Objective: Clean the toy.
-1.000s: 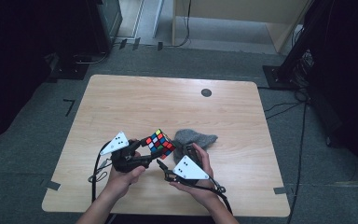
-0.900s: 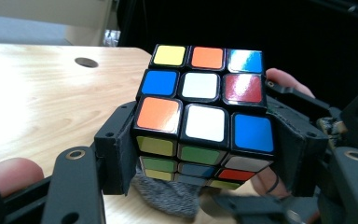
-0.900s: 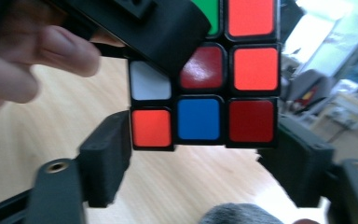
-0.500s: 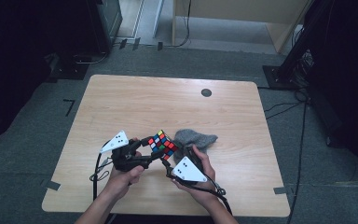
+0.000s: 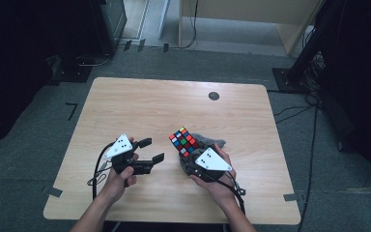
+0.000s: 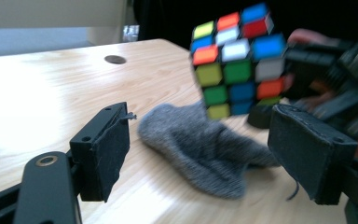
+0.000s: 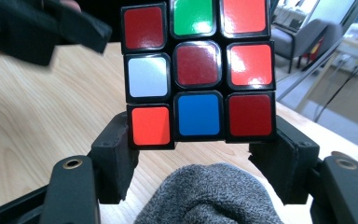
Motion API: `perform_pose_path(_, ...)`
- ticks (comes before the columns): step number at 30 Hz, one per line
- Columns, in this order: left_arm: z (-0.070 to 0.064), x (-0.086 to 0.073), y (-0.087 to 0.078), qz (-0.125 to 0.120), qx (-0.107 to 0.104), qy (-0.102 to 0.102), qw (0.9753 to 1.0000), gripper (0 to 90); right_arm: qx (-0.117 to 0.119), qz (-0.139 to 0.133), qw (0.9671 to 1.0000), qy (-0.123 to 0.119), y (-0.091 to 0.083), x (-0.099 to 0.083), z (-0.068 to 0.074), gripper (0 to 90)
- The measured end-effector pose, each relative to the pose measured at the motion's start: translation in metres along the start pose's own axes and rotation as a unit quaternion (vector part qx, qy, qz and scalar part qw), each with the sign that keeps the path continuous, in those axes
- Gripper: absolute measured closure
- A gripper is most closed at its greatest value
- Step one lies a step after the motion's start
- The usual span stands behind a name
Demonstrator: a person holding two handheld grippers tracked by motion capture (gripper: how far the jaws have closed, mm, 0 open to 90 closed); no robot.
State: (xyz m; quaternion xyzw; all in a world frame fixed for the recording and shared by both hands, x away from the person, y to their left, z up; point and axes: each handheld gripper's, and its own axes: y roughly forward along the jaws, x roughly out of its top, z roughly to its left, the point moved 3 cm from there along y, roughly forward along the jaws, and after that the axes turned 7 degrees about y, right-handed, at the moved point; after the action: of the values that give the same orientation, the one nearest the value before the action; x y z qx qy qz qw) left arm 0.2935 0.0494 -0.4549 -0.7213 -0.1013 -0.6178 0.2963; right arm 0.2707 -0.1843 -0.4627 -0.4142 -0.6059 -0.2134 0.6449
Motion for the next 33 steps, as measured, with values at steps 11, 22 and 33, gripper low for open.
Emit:
perform_pose_path(11,-0.012,-0.009,0.02,0.028,0.068,0.088,0.9935,32.2,0.05,0.0,0.996,0.074,-0.007,0.009,-0.004,34.5)
perform_pose_path(22,-0.014,-0.018,0.017,0.027,0.014,0.128,0.9913,15.3,0.12,0.04,0.9786,0.162,-0.007,0.012,0.002,34.4)
perform_pose_path(33,-0.026,-0.021,0.017,0.014,0.029,0.214,0.9764,14.1,0.161,0.082,0.9662,0.184,-0.001,0.011,0.015,34.4)
